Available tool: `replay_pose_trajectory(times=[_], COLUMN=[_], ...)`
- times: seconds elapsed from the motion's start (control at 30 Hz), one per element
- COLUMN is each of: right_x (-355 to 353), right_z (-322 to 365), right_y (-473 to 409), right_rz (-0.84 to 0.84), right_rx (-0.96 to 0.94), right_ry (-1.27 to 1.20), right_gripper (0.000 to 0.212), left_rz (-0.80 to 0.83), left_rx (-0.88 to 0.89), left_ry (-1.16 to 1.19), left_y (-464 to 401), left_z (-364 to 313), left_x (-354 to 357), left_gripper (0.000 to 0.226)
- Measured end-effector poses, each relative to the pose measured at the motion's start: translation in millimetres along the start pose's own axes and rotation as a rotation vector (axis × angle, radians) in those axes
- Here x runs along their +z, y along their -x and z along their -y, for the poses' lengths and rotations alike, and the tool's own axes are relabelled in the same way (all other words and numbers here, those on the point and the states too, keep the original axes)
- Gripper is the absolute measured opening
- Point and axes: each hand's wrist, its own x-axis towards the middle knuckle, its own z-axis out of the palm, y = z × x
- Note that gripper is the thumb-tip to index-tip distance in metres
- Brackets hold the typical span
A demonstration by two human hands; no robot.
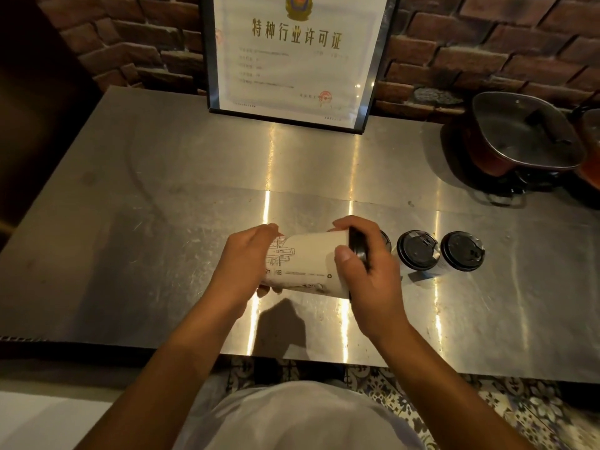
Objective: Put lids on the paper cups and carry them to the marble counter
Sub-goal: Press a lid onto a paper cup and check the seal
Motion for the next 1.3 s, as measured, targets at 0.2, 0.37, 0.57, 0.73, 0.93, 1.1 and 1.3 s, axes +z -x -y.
replay_pose_trajectory(times=[0.2, 0.37, 0.57, 0.73, 0.93, 1.1, 1.3], right_x=[-13.9, -19.0, -1.3, -1.9, -11.1, -20.7, -11.1], right_z=[11.5, 11.9, 8.2, 0.1, 1.4, -0.7, -8.4], right_y=[-23.8, -28.4, -14.4, -11.9, -22.8, -24.8, -9.5], right_rz=[0.076, 0.162, 0.004, 0.061, 0.007, 0.022, -0.017], right_rx=[0.685, 0.784, 0.185, 0.092, 0.424, 0.825, 0.556], right_ry=[-0.49, -0.545, -0.148, 0.149, -0.189, -0.456, -0.336], right_gripper=[0.042, 0.041, 0.041, 0.042, 0.034, 0.04, 0.041], left_rz=[-0.011, -0.16, -0.186, -0.058, -0.162, -0.109, -0.181], left_rx=[0.345, 0.663, 0.123, -0.187, 0.176, 0.615, 0.558], left_ry=[-0.223, -0.324, 0.225, 0.266, -0.047, -0.487, -0.396], left_y=[14.4, 13.6, 5.6, -1.8, 4.8, 6.2, -3.8], left_z=[10.3, 25.8, 13.8, 18.8, 24.8, 37.2, 35.7], left_x=[11.5, 15.7, 22.3, 19.6, 22.4, 23.3, 22.2], left_gripper=[0.019, 0.02, 0.025, 0.034, 0.009, 0.028, 0.034])
